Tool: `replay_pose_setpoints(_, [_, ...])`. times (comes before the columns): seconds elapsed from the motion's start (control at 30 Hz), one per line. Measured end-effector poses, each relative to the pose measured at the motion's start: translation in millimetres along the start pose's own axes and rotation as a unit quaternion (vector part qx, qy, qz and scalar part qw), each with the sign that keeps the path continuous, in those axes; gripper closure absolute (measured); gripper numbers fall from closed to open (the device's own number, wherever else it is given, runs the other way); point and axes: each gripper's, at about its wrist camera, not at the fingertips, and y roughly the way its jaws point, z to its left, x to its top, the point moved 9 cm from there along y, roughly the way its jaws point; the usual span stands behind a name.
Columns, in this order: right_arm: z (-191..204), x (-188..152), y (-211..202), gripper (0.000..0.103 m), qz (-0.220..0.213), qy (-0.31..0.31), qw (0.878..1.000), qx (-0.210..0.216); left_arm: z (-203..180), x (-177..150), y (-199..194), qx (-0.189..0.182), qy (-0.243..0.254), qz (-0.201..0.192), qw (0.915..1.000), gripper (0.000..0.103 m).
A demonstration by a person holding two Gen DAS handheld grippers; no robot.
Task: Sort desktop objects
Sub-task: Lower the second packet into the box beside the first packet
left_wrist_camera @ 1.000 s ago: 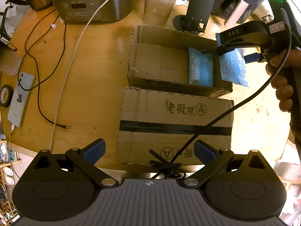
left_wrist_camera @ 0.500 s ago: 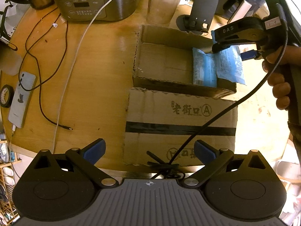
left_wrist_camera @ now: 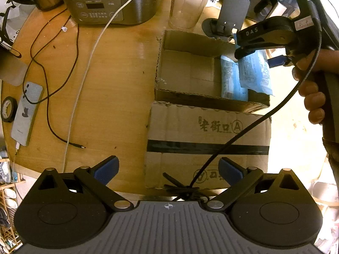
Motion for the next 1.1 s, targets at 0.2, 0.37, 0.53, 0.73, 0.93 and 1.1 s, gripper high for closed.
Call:
replay_pose_setpoints(0.2, [8,-1,1,0.037,0.001,0.0,1.0,0.002,4,-1,-1,-0.001,0.0,0.0,1.0,0.0])
replay_pose_setpoints(0.37, [16,-2,3,0.037,0.001,0.0,1.0,0.004,7,-2,-2,-0.002,-0.001,0.0,1.0,0.0])
replay_pose_setpoints(0.53, [24,-5,4,0.037,0.001,-0.001,1.0,0.006,11,-3,-3,-0.002,-0.001,-0.001,1.0,0.0])
replay_pose_setpoints(0.73, [29,-8,4,0.037,0.0,-0.001,1.0,0.006,16,-5,-3,-0.002,-0.001,-0.001,1.0,0.0])
replay_pose_setpoints(0.93, [37,-9,4,0.037,0.0,-0.002,1.0,0.008,20,-6,-4,-0.002,0.0,-0.002,1.0,0.0])
replay_pose_setpoints(1.1, [44,-10,4,0.037,-0.001,-0.003,1.0,0.01,23,-7,-5,-0.002,-0.001,-0.002,1.0,0.0])
